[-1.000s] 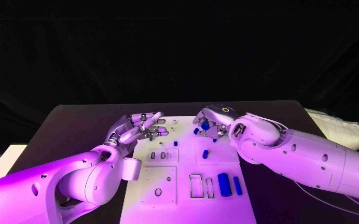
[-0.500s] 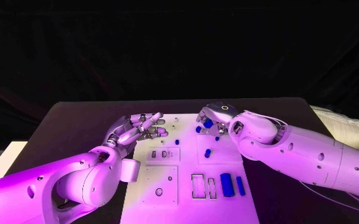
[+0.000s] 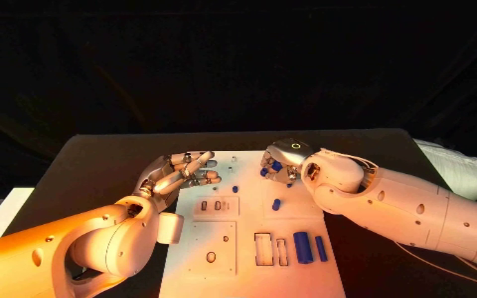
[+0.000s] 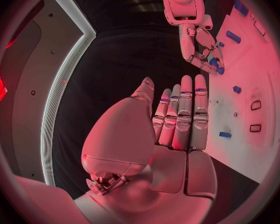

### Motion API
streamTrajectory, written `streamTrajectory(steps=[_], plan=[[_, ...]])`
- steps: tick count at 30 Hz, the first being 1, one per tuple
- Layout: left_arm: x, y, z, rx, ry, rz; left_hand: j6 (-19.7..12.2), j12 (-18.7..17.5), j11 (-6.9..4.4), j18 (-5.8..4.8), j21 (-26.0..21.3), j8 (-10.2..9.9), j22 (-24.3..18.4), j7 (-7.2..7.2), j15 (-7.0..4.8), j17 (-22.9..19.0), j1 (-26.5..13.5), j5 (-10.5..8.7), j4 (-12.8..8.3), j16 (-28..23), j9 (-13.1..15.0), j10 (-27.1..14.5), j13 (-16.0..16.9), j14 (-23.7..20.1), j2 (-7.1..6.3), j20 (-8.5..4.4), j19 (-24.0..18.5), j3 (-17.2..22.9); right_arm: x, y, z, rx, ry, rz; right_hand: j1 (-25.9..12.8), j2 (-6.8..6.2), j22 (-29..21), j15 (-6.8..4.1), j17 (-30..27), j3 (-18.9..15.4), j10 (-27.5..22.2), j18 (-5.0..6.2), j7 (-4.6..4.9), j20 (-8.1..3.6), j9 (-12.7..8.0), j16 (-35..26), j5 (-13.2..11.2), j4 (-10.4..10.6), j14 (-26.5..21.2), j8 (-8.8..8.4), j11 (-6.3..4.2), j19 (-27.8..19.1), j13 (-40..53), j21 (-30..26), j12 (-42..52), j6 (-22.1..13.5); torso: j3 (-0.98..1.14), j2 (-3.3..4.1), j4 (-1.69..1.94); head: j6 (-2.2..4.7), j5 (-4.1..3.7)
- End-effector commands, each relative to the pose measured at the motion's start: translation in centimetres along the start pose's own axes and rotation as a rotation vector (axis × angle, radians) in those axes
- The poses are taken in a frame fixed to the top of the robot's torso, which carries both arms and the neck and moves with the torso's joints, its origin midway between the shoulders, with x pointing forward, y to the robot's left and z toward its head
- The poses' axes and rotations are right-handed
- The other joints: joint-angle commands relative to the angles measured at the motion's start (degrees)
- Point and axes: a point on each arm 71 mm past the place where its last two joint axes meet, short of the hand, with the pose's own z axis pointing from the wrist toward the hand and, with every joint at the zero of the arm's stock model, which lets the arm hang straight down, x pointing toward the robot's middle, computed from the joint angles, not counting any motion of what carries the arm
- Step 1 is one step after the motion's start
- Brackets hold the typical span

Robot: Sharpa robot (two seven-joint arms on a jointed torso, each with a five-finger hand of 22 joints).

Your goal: Assemble the parts on the task board

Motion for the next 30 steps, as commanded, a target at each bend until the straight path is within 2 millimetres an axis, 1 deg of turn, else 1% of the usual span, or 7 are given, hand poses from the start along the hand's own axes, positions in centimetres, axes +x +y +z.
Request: streamTrajectory(steps=[1,12,16,21,24,27,30], plan=[[0.17,-0.13,0.06,0.003,0.020,-0.008,-0.2,-0.3,0.14,1.04,-0.4,-0.3,-0.1,0.31,0.16,0.1,0.1,0.28,-0.3,-0.2,0.0,-0.2,-0.1,-0.2,0.33,0.13,0.5,0.1,0.12,0.19,0.10,-0.009,0.019,-0.007,0.5,-0.03,0.5,0.10,0.6,0.1,0.6,-0.55,0.00,-0.04,0.1,0.5,0.1,0.5,1.0,0.14,0.06,0.4,0.0,0.6,0.0,0.4,0.01,0.32,0.01,0.08,0.08],[-0.11,-0.01,0.24,-0.008,0.005,-0.001,-0.1,-0.5,0.14,1.07,-0.6,-0.3,-0.2,0.34,0.14,0.5,0.7,0.28,-0.8,-0.5,0.0,-0.2,-0.1,-0.2,0.66,0.13,0.6,0.8,-0.03,0.46,0.10,-0.024,0.004,0.007,0.9,-0.33,2.3,0.08,2.3,1.0,1.0,-0.78,0.13,-0.09,0.0,2.4,0.0,1.1,1.0,0.03,0.00,0.8,0.0,2.0,0.0,0.6,0.07,0.67,0.07,0.12,-0.18],[-0.19,0.05,0.30,-0.014,0.001,0.001,-0.1,-0.5,0.14,1.07,-0.7,-0.3,-0.3,0.34,0.12,0.6,0.9,0.28,-1.1,-0.6,0.0,-0.2,-0.1,-0.1,0.76,0.11,0.7,1.2,-0.10,0.58,0.08,-0.028,0.000,0.017,1.1,-0.36,3.0,0.06,3.0,1.4,1.2,-0.88,0.15,-0.10,0.1,3.0,0.0,1.3,1.0,0.06,-0.01,1.0,0.0,2.4,0.0,0.7,0.09,0.74,0.02,0.24,0.09],[-0.40,0.15,0.35,-0.024,-0.011,0.003,-0.1,-0.8,0.16,1.06,-1.0,-0.4,-0.4,0.44,0.08,1.0,1.8,0.29,-2.0,-1.1,0.0,-0.2,-0.2,-0.1,1.05,0.02,0.9,2.5,-0.18,0.69,0.07,-0.031,-0.008,0.030,1.2,-0.38,3.3,0.04,3.3,1.8,1.4,-0.92,0.18,-0.10,0.1,3.4,-0.1,1.4,1.0,0.11,-0.03,1.0,0.0,2.7,0.0,0.9,0.12,0.89,0.07,0.35,-0.07],[-0.48,0.17,0.37,-0.027,-0.014,0.004,-0.1,-0.8,0.14,1.06,-1.1,-0.4,-0.4,0.42,0.06,1.2,2.1,0.30,-2.3,-1.2,0.0,-0.2,-0.2,-0.1,1.08,-0.03,0.9,3.1,-0.30,0.69,0.06,-0.032,-0.024,0.045,1.7,0.03,5.0,-0.11,4.7,2.7,2.3,-1.17,0.01,-0.17,0.3,4.7,-0.3,1.6,1.1,0.41,-0.24,1.7,0.1,3.8,0.2,1.8,0.10,0.94,0.08,0.35,-0.13],[-0.51,0.19,0.38,-0.029,-0.016,0.004,-0.1,-0.9,0.14,1.05,-1.2,-0.4,-0.4,0.43,0.02,1.4,2.4,0.30,-2.6,-1.4,0.0,-0.2,-0.2,-0.1,1.09,-0.08,1.0,3.7,-0.54,0.71,0.05,-0.030,-0.056,0.064,3.1,1.31,8.2,-0.54,7.5,4.8,4.2,-1.69,-0.44,-0.49,0.8,7.1,-2.3,1.5,1.5,1.15,-0.79,3.1,0.3,5.9,0.5,3.7,0.11,1.00,0.08,0.37,-0.15],[-0.51,0.20,0.38,-0.031,-0.016,0.004,-0.1,-1.0,0.14,1.05,-1.2,-0.4,-0.4,0.44,0.02,1.4,2.4,0.30,-2.7,-1.5,0.0,-0.2,-0.3,-0.1,1.07,-0.09,1.0,3.9,-0.86,0.74,0.04,-0.024,-0.097,0.087,3.7,1.97,9.9,-0.80,8.7,5.9,5.5,-1.95,-0.64,-0.73,1.2,8.3,-2.5,1.3,1.6,1.57,-1.15,3.8,0.4,7.0,0.6,4.9,0.10,1.06,0.12,0.44,-0.13]])
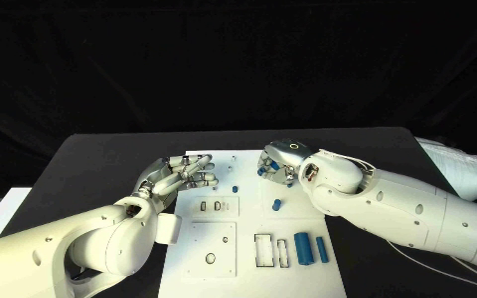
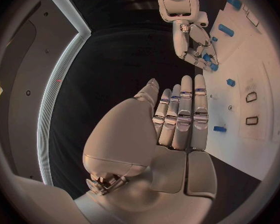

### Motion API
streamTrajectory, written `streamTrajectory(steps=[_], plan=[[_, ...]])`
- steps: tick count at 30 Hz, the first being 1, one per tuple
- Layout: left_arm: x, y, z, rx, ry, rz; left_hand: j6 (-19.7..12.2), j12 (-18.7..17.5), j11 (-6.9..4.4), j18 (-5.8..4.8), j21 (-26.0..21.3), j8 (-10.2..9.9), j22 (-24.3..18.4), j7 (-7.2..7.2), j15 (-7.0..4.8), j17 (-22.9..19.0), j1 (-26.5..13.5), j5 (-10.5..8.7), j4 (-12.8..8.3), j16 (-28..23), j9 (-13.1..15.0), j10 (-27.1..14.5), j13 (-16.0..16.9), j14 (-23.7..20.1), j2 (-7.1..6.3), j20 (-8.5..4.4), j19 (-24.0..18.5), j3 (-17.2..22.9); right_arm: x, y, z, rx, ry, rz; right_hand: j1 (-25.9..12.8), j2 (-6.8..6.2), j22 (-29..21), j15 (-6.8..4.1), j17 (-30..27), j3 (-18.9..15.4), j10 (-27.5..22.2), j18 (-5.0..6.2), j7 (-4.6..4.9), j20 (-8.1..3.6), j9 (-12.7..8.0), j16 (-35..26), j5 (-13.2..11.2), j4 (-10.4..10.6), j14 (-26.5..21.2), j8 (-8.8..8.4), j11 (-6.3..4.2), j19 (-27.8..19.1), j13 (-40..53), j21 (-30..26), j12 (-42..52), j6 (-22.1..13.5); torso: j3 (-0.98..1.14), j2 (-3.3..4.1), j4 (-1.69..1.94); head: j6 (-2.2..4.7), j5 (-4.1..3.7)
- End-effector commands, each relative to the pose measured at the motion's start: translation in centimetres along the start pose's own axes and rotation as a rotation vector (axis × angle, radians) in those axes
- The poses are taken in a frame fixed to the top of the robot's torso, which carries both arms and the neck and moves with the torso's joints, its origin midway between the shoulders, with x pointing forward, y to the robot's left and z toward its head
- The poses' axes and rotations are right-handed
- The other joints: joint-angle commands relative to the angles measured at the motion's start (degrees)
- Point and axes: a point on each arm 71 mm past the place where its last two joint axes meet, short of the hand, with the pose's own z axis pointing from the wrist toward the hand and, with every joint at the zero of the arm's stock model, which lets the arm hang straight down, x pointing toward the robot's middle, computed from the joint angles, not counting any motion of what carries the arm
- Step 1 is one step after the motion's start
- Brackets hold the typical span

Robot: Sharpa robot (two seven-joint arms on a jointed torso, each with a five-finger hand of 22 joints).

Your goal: Assemble the parts on the task board

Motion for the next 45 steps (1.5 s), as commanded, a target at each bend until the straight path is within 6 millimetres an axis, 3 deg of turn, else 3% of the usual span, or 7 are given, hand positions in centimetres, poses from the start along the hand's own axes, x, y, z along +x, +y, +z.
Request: streamTrajectory(steps=[1,10,18,25,39,45], plan=[[0.1,0.0,0.0,-0.004,0.003,-0.005,-0.1,-0.4,0.14,1.04,-0.4,-0.2,-0.1,0.44,0.01,0.1,0.8,0.30,-0.1,-0.3,0.0,-0.2,-0.1,-0.1,-0.02,0.11,0.4,0.4,-0.6,0.2,0.0,-0.003,-0.076,0.047,1.2,1.16,1.1,-0.47,0.8,1.1,1.1,-1.09,-0.21,0.02,0.9,0.8,-0.2,-0.2,1.6,0.68,-0.33,0.6,0.1,0.7,0.3,1.2,0.00,0.13,0.05,0.08,0.00],[0.1,0.0,0.0,-0.008,-0.001,-0.003,-0.3,-0.5,0.22,1.00,-0.6,-0.3,-0.1,0.56,0.02,0.4,1.0,0.30,-0.7,-0.7,-0.1,-0.3,-0.1,0.0,-0.31,0.05,0.5,1.5,-1.3,0.4,0.2,0.020,-0.130,0.114,0.7,0.77,2.2,-0.54,1.3,1.4,2.1,-1.27,-0.27,-0.13,1.4,1.5,-0.8,0.0,1.4,0.79,-0.44,0.9,0.1,1.6,-0.1,1.7,-0.01,0.25,0.19,0.22,0.19],[-0.1,0.0,0.0,-0.008,-0.001,-0.001,-0.4,-0.6,0.25,0.99,-0.7,-0.3,-0.1,0.61,0.02,0.5,1.1,0.30,-0.9,-0.8,-0.1,-0.4,-0.2,0.0,-0.43,0.01,0.5,2.1,-1.5,0.6,1.0,0.044,-0.147,0.137,0.3,0.61,2.4,-0.51,1.5,1.4,2.0,-1.29,-0.23,-0.13,1.5,1.8,-0.7,0.2,1.3,0.65,-0.38,0.8,0.0,1.8,-0.3,1.6,-0.06,0.40,0.04,0.61,0.50],[0.0,-0.1,0.0,-0.006,0.001,-0.002,-0.5,-0.6,0.29,0.97,-0.7,-0.4,-0.2,0.66,0.04,0.6,1.0,0.29,-1.1,-0.9,-0.1,-0.5,-0.2,0.0,-0.57,0.00,0.5,2.5,-1.9,0.8,2.0,0.056,-0.159,0.138,0.2,0.57,2.5,-0.48,1.5,1.5,2.0,-1.31,-0.18,-0.11,1.6,1.9,-0.7,0.3,1.3,0.57,-0.34,0.8,0.0,1.8,-0.4,1.5,0.00,0.55,0.25,0.61,0.39],[0.3,-0.4,0.1,0.000,0.009,-0.001,-0.7,-0.7,0.37,0.94,-0.8,-0.4,-0.2,0.76,0.08,0.7,0.9,0.29,-1.2,-1.1,-0.1,-0.6,-0.2,0.0,-0.77,0.00,0.6,2.9,-1.7,2.0,3.9,0.057,-0.149,0.157,-0.5,0.31,2.7,-0.34,1.6,1.5,1.7,-1.33,-0.04,-0.01,1.7,2.1,-1.2,0.8,1.1,0.27,-0.18,0.7,-0.1,2.0,-0.5,1.3,-0.11,0.83,0.68,0.61,0.48],[0.3,-0.5,0.2,0.001,0.010,0.000,-0.8,-0.7,0.39,0.93,-0.8,-0.4,-0.2,0.78,0.10,0.7,0.8,0.29,-1.2,-1.1,-0.1,-0.7,-0.2,0.0,-0.86,0.01,0.6,3.0,-1.6,2.3,4.2,0.054,-0.137,0.162,-0.7,0.18,2.8,-0.28,1.7,1.5,1.6,-1.33,0.03,0.05,1.8,2.3,-1.4,1.1,1.1,0.12,-0.11,0.7,-0.1,2.1,-0.6,1.1,-0.09,0.86,0.50,0.56,0.82]])
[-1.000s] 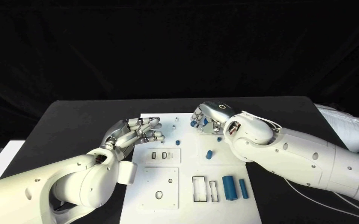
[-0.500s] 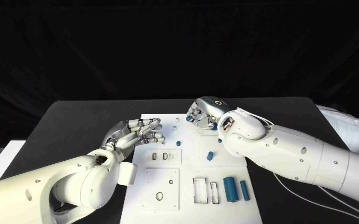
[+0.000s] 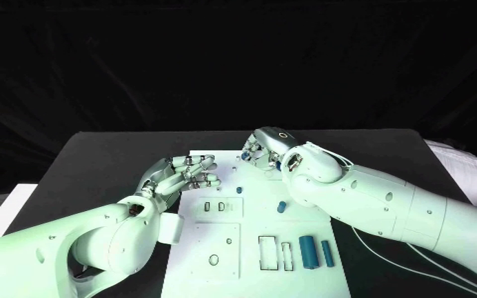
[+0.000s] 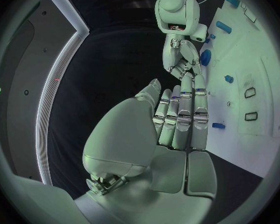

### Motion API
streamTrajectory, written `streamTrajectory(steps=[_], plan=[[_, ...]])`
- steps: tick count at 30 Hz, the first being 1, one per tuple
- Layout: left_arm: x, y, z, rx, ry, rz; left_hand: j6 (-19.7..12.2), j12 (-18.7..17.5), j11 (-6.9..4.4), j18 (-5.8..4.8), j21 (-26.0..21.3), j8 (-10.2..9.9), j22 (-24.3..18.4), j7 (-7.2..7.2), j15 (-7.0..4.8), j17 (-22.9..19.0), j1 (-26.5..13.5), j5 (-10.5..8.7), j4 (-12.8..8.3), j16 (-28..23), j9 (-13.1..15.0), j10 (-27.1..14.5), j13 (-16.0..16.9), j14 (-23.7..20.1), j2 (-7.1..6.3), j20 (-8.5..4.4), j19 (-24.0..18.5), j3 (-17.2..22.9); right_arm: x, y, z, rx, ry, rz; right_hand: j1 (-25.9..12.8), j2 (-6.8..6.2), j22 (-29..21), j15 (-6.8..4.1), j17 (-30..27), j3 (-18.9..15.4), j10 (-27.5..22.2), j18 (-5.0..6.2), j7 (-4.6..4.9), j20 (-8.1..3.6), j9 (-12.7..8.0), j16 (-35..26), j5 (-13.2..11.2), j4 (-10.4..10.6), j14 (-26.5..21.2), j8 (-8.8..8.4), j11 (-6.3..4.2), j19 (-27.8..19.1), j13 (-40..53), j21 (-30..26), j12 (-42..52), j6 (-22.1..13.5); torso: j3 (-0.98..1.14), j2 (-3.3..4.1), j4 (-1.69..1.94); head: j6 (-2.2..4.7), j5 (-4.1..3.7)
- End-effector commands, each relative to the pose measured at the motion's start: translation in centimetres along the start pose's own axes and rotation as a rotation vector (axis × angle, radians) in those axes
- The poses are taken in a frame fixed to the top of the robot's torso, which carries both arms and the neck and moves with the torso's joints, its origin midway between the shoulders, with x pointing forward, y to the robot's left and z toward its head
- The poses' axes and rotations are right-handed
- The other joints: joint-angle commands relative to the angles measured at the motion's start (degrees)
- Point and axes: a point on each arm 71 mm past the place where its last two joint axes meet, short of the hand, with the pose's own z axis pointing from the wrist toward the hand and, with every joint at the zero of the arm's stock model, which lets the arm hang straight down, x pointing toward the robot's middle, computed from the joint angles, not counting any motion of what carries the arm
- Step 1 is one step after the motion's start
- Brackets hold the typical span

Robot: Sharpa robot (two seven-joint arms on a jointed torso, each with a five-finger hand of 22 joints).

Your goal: Assemble the parts on the task board

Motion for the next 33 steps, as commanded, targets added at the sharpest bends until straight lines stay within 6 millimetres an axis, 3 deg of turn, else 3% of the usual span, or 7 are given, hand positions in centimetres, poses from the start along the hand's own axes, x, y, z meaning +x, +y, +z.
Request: streamTrajectory(steps=[1,13,25,33], plan=[[0.2,-0.1,0.1,0.006,0.010,-0.003,-0.2,-0.2,-0.02,0.94,-0.4,-0.2,-0.1,0.16,0.09,0.1,0.4,0.29,-0.1,-0.3,-0.1,-0.3,-0.1,0.0,-0.41,0.00,0.6,0.3,0.1,0.1,0.1,0.007,0.014,0.002,-0.5,0.12,0.1,-0.29,0.0,0.0,-0.2,-0.73,0.19,0.25,1.8,0.4,-0.2,0.5,1.1,-0.02,0.34,0.0,-0.1,0.2,-0.3,0.3,0.01,0.10,-0.13,-0.01,0.15],[0.3,-0.1,0.1,0.006,0.013,-0.004,-0.2,-0.2,-0.01,0.93,-0.4,-0.2,-0.1,0.17,0.11,0.1,0.3,0.29,-0.1,-0.3,-0.1,-0.3,-0.1,0.0,-0.46,0.01,0.6,0.4,0.4,0.4,0.8,0.022,0.026,0.006,-0.9,-0.08,0.1,-0.22,-0.1,-0.1,-0.3,-0.72,0.26,0.32,1.8,0.4,-0.4,0.8,1.0,-0.18,0.41,-0.1,-0.1,0.3,-0.3,0.2,0.02,0.23,0.08,0.03,0.11],[0.4,-0.2,0.1,0.007,0.014,-0.005,-0.3,-0.2,0.00,0.93,-0.4,-0.2,-0.1,0.18,0.13,0.1,0.3,0.28,-0.1,-0.3,-0.1,-0.4,-0.1,0.0,-0.51,0.01,0.6,0.5,1.1,0.4,1.6,0.042,0.039,0.009,-1.5,-0.46,0.1,-0.13,-0.2,-0.3,-0.6,-0.71,0.36,0.42,1.9,0.5,-0.4,1.4,0.9,-0.45,0.51,-0.2,-0.1,0.3,-0.3,0.0,-0.12,0.44,0.24,-0.20,0.19],[0.4,-0.2,0.2,0.006,0.016,-0.005,-0.3,-0.2,0.00,0.93,-0.4,-0.2,-0.1,0.18,0.13,0.1,0.3,0.28,-0.1,-0.3,-0.1,-0.4,-0.1,0.0,-0.51,0.01,0.6,0.5,1.3,0.5,1.8,0.044,0.050,0.010,-1.6,-0.52,0.1,-0.11,-0.2,-0.3,-0.6,-0.70,0.38,0.43,1.9,0.5,-0.4,1.4,0.9,-0.50,0.53,-0.2,-0.1,0.3,-0.3,-0.1,-0.14,0.53,0.10,-0.30,0.14]])
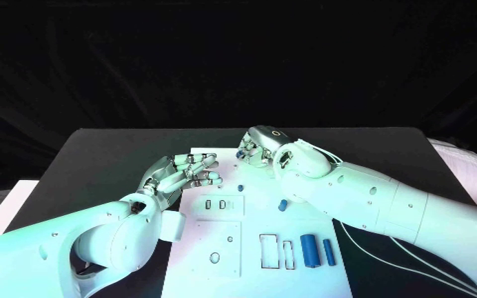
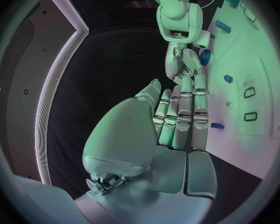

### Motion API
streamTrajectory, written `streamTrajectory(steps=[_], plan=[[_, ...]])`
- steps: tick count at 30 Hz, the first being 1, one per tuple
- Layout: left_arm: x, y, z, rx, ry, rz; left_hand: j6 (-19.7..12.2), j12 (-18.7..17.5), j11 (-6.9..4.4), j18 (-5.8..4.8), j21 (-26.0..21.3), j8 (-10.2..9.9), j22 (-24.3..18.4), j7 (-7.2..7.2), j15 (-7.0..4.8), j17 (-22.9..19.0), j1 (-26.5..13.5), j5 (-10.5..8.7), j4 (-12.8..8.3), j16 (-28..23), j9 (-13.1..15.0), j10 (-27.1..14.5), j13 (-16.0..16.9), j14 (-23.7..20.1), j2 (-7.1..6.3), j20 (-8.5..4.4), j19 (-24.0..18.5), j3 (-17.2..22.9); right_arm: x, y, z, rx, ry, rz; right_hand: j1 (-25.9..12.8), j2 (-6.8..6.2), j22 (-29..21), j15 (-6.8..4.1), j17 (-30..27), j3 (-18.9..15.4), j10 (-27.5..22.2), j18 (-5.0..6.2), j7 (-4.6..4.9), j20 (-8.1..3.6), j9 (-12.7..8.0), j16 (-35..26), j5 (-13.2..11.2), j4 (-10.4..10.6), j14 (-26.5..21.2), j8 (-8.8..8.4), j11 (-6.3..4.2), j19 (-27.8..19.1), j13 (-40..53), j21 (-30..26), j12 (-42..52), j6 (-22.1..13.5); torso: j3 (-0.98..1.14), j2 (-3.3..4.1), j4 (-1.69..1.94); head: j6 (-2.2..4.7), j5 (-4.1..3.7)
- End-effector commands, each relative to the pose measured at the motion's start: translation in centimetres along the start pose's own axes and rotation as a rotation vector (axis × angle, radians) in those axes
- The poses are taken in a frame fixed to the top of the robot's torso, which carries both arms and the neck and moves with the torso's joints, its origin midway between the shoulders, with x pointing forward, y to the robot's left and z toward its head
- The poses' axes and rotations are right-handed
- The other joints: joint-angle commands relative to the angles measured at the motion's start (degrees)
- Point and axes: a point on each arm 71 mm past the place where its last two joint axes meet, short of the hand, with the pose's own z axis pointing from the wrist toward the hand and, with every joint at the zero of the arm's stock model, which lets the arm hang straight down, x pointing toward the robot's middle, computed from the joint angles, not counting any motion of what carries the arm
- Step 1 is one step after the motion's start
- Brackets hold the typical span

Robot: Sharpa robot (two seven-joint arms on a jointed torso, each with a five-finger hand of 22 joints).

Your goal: Assemble the parts on the task board

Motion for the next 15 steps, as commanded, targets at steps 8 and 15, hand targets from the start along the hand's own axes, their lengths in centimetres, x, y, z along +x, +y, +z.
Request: streamTrajectory(steps=[8,15], plan=[[0.26,-0.08,0.12,0.005,0.013,-0.006,-0.4,-0.2,0.04,0.92,-0.2,-0.2,-0.1,0.22,0.16,0.1,0.0,0.28,0.1,-0.4,-0.1,-0.5,-0.1,0.0,-0.62,0.03,0.6,0.5,0.48,-0.13,0.12,0.017,0.030,-0.004,-0.9,-0.93,-0.9,0.21,-1.3,-0.4,-1.5,-0.64,0.68,0.43,1.8,-0.4,-0.1,0.9,0.5,-0.56,0.54,-0.8,-0.2,-0.1,-0.5,-1.1,0.03,0.08,0.01,-0.08,-0.01],[0.23,-0.09,0.10,0.004,0.013,-0.007,-0.4,-0.2,0.04,0.92,-0.2,-0.2,-0.1,0.22,0.16,0.1,0.0,0.28,0.1,-0.4,-0.1,-0.5,-0.1,0.0,-0.62,0.03,0.6,0.5,0.14,-0.24,0.02,0.015,-0.005,0.029,-1.3,-4.16,-11.4,3.34,-11.9,-7.2,-13.3,1.26,5.32,3.24,-0.8,-7.4,0.8,1.9,-2.4,-0.66,4.47,-7.9,-0.3,-6.0,-0.1,-14.6,0.09,0.14,-0.12,0.05,0.08]])
